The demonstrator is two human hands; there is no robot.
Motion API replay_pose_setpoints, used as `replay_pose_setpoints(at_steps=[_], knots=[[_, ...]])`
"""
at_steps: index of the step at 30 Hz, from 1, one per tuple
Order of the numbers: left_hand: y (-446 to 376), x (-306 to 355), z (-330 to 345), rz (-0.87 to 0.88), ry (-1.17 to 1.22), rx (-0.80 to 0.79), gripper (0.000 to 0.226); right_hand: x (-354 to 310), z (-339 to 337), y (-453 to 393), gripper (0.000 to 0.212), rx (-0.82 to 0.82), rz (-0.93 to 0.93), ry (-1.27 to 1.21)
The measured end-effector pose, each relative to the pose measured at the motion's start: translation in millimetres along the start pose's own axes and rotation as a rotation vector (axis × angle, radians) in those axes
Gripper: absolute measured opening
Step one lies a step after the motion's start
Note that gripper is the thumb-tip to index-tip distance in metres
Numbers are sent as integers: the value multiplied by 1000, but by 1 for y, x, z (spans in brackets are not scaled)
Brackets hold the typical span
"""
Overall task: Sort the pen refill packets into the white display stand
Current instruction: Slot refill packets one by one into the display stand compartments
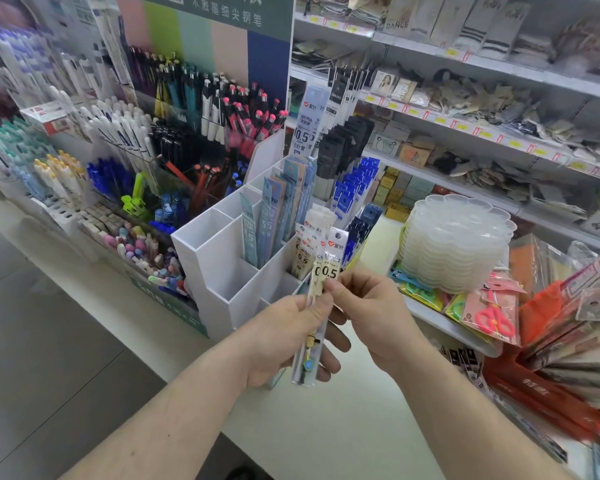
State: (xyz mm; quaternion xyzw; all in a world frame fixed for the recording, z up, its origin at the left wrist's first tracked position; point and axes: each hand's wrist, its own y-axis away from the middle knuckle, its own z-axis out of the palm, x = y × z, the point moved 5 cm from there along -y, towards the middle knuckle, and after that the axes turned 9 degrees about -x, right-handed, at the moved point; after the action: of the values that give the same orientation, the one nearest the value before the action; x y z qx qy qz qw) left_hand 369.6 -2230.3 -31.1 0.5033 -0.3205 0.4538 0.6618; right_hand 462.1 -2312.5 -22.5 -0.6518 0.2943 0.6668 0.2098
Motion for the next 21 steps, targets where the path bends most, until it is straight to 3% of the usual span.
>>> replay_pose_setpoints(at_steps=[3, 10, 12, 14, 18, 21], knots=[[3, -1, -1, 28, -44, 5, 26, 1, 3, 1, 19, -37, 26, 22], [8, -3, -4, -17, -43, -34, 22, 4, 6, -1, 24, -240, 152, -29], [10, -4, -3, -31, -22, -52, 22, 0, 8, -2, 14, -282, 130, -26], [9, -5, -10, -30, -35, -2, 21, -7, 4, -6, 16, -224, 94, -16], [10, -7, -41, 58, -157, 314, 22, -23, -30, -19, 26, 118, -47, -72], [19, -2, -51, 152, -179, 465, 25, -33, -41, -25, 23, 257, -161, 24]])
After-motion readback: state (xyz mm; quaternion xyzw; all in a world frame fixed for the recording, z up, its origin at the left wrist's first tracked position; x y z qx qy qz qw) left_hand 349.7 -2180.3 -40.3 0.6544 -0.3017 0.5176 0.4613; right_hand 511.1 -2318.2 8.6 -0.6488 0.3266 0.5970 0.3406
